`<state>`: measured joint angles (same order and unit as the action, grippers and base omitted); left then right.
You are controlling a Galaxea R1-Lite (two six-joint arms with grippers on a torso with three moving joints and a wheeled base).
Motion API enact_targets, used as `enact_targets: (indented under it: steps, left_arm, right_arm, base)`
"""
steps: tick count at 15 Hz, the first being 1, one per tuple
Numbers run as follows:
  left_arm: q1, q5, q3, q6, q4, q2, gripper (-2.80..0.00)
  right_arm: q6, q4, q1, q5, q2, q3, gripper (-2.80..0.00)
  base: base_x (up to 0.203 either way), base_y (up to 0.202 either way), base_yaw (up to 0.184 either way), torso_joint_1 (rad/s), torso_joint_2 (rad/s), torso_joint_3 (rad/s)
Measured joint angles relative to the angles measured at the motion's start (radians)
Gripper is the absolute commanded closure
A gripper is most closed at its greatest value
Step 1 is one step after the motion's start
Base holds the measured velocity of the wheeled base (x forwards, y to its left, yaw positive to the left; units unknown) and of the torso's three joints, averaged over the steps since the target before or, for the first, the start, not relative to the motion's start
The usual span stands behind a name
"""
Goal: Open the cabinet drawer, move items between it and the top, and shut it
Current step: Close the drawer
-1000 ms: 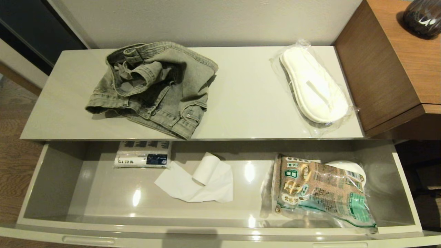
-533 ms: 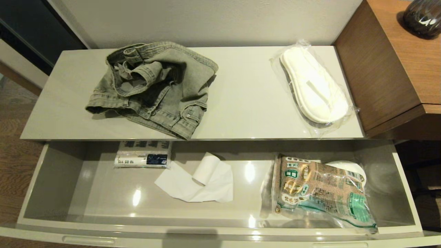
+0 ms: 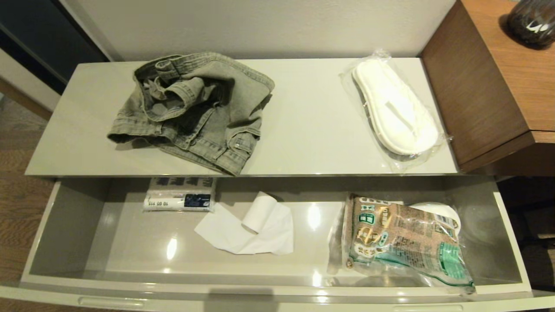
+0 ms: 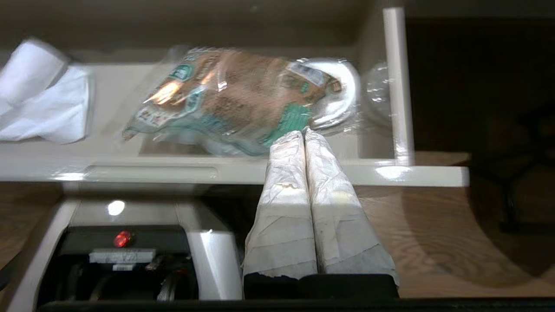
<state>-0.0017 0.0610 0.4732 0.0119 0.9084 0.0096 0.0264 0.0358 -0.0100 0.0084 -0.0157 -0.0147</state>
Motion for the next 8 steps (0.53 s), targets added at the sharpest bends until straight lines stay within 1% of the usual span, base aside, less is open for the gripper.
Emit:
enact_targets:
  steps: [2, 3, 4, 5, 6, 8]
  left_arm:
    - [0.001, -0.035, -0.190, -0.023, -0.297, -0.004, 0.00]
    - [0.002, -0.047, -0.287, -0.024, -0.466, -0.004, 0.00]
    - [0.000, -0.054, -0.369, -0.024, -0.626, -0.005, 0.00]
    - [0.002, -0.060, -0.412, -0.023, -0.754, -0.005, 0.00]
    - [0.002, -0.068, -0.430, -0.021, -0.844, -0.006, 0.00]
    - [0.002, -0.072, -0.446, -0.009, -0.872, -0.006, 0.00]
  right_arm:
    - [-0.001, 0.005, 0.001, -0.001, 0.000, 0.001, 0.00]
    - [-0.001, 0.004, 0.001, 0.001, 0.000, 0.001, 0.00]
    - [-0.001, 0.003, 0.000, 0.001, 0.000, 0.001, 0.00]
    - [-0.001, 0.004, 0.001, 0.002, 0.000, 0.001, 0.00]
    - [0.000, 0.004, 0.001, 0.002, 0.000, 0.001, 0.00]
    - [0.003, 0.001, 0.001, 0.002, 0.000, 0.001, 0.00]
  base:
    - [0.000, 0.000, 0.000, 0.000, 0.00, 0.000]
    - [0.000, 0.000, 0.000, 0.000, 0.00, 0.000]
    - [0.000, 0.000, 0.000, 0.000, 0.00, 0.000]
    - [0.000, 0.000, 0.000, 0.000, 0.00, 0.000]
    - [0.000, 0.000, 0.000, 0.000, 0.00, 0.000]
    - [0.000, 0.000, 0.000, 0.000, 0.00, 0.000]
